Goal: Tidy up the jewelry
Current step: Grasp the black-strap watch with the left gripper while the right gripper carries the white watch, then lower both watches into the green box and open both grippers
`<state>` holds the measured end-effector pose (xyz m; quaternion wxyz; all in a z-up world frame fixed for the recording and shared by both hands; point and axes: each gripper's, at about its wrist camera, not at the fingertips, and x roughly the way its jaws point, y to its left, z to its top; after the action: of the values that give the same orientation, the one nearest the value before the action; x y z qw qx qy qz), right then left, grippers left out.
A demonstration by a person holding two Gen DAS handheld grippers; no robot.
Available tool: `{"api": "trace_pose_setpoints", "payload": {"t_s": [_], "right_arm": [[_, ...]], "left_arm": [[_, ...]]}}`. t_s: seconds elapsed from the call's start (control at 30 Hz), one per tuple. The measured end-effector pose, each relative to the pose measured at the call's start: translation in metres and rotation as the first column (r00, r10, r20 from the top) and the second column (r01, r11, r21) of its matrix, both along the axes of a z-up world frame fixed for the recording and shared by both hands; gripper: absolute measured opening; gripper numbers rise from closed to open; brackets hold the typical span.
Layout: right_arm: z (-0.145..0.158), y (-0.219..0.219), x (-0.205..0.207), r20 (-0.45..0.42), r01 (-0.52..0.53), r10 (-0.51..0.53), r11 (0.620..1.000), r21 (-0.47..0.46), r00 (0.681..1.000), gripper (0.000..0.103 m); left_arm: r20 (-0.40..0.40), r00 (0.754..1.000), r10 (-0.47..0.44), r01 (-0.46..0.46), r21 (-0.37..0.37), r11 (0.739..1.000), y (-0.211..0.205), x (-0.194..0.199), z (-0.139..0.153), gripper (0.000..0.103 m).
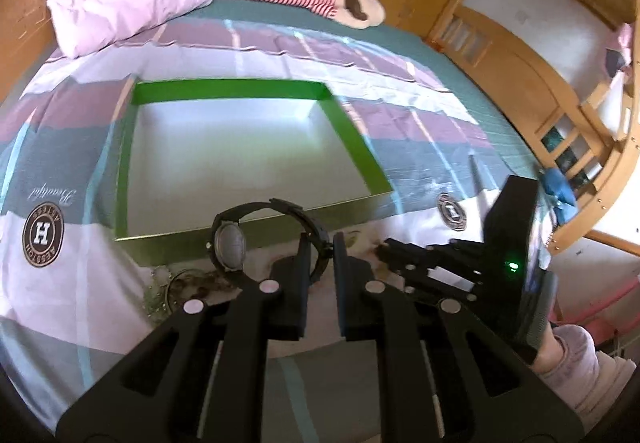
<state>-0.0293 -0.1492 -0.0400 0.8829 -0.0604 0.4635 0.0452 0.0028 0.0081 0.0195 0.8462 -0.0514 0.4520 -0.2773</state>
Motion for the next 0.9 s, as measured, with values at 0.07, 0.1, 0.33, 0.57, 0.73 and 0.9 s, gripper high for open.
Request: {"api": "trace_pose_setpoints", "payload": {"t_s": [0.07, 0.1, 0.33, 0.57, 0.73, 0.9], "right_arm": [[0.002, 0.001, -0.001, 0.011, -0.006, 0.006, 1.000, 0.005, 1.000, 0.007], [0.003, 0.001, -0.002, 0.016, -0.008, 0.008, 1.000, 0.009, 1.000, 0.007], [0.005, -0.002, -0.002, 0.013, -0.008, 0.007, 0.999, 0.037, 1.000, 0.007], [0.043, -0.010, -0.001, 0.092, -0.002, -0.012, 0.990, 0.142, 0.996, 0.007], [0.066, -0.006, 0.021, 0.154, -0.018, -0.008, 0.985, 0.170, 0.988, 0.007], [0.056, 0.001, 0.069, 0.118, 0.010, -0.035, 0.979, 0.205, 0.992, 0.007]], "left_arm": [[0.004, 1.000, 0.010, -0.010, 0.018, 1.000, -0.001, 0.001, -0.001, 0.011], [0.011, 1.000, 0.009, -0.010, 0.025, 1.000, -0.002, 0.000, -0.001, 0.011], [0.012, 1.000, 0.011, -0.011, 0.028, 1.000, 0.000, 0.001, -0.001, 0.011], [0.065, 0.994, 0.090, -0.089, -0.021, 0.996, 0.028, 0.025, 0.027, 0.011], [0.057, 0.989, 0.135, -0.133, -0.038, 0.990, 0.039, 0.056, 0.026, 0.011], [-0.044, 0.986, 0.161, -0.163, -0.042, 0.986, 0.042, 0.081, 0.000, 0.011]]}}
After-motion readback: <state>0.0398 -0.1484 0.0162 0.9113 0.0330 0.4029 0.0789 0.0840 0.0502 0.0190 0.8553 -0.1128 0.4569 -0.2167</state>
